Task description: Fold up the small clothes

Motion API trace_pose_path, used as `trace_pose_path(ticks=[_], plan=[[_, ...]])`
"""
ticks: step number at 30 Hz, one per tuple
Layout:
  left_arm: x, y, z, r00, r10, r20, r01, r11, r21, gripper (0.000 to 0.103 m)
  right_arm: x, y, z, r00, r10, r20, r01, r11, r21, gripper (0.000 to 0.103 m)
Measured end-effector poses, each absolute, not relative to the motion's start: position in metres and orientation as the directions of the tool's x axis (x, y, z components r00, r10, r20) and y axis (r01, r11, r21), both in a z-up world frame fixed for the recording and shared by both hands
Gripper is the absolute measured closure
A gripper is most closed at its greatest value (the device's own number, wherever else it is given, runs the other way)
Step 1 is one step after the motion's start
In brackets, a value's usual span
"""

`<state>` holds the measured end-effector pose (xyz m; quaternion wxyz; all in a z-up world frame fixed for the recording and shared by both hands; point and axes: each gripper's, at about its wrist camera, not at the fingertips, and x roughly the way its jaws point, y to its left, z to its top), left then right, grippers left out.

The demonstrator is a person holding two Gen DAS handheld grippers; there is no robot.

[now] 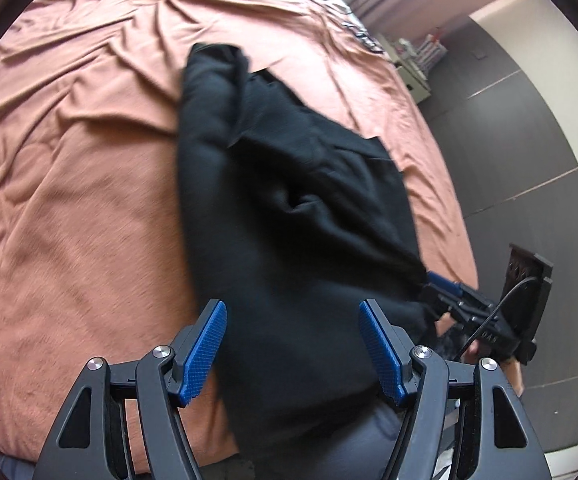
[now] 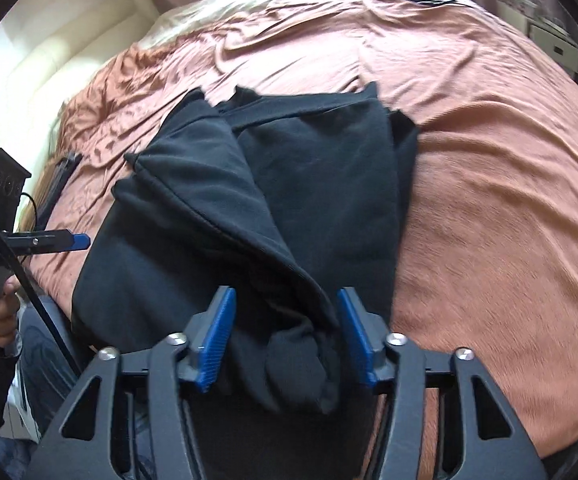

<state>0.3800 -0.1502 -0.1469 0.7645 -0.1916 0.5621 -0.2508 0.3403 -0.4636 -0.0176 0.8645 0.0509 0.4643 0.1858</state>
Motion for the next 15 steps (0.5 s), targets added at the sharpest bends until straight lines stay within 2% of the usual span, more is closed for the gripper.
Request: trace_pose_path(ticks=[1, 6, 7, 8, 15], plan=[[0.379, -0.148, -0.152, 0.238, -0.589, -0.772, 0.161, 0.808, -0.567, 0.034, 0.345, -0.459, -0.019, 0.494, 0.363, -0.79, -0.289, 0.926, 0.244, 0.055], [0.372, -0.147, -0.169, 0.203, -0.574, -0.793, 0.147, 0.819, -0.555, 0.034, 0.361, -0.447, -0.03, 0.461, 0.299, -0.835, -0.291, 0.94, 0.176, 0.075], [0.371, -0.147, -0.173, 0.197, -0.573, -0.795, 0.144, 0.819, -0.555, 0.034, 0.362, -0.445, -0.031, 0.459, 0.296, -0.838, -0.291, 0.941, 0.173, 0.086], [0.37, -0.148, -0.175, 0.191, -0.572, -0.797, 0.143, 0.82, -0.554, 0.034, 0.362, -0.445, -0.03, 0.46, 0.298, -0.837, -0.287, 0.941, 0.177, 0.092], [0.365, -0.152, -0.183, 0.171, -0.562, -0.809, 0.158, 0.827, -0.54, 0.041, 0.342, -0.452, -0.009, 0.497, 0.324, -0.805, -0.252, 0.942, 0.223, 0.097]])
